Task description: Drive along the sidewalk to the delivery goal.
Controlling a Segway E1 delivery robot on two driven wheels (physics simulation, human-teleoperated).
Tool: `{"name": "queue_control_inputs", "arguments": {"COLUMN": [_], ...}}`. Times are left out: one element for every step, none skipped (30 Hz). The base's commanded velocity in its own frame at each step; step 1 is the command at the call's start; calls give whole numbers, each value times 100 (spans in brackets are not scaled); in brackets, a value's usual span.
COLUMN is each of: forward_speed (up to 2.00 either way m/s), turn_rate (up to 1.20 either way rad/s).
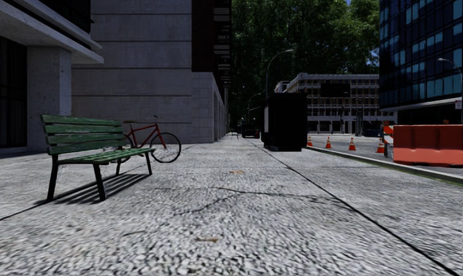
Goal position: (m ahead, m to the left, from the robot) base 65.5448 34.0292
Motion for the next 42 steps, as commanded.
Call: {"name": "queue_control_inputs", "arguments": {"forward_speed": [200,200,200,200,200,200,200,200,200,200,200,200,200,200,200,200,200,200,200,200,200,200,200,200,200,200,200,200,200,200,200,200,200,200,200,200,200,200,200,200,200,200], "turn_rate": [0,0,0,0,0,0,0,0,-2,-2,-13,-16,-18,-18,-18,-10,0,0,0,0,0,0,0,0,0,0,0,0,0,0,0,0,0,0,0,0,0,0,0,0,0,0]}}
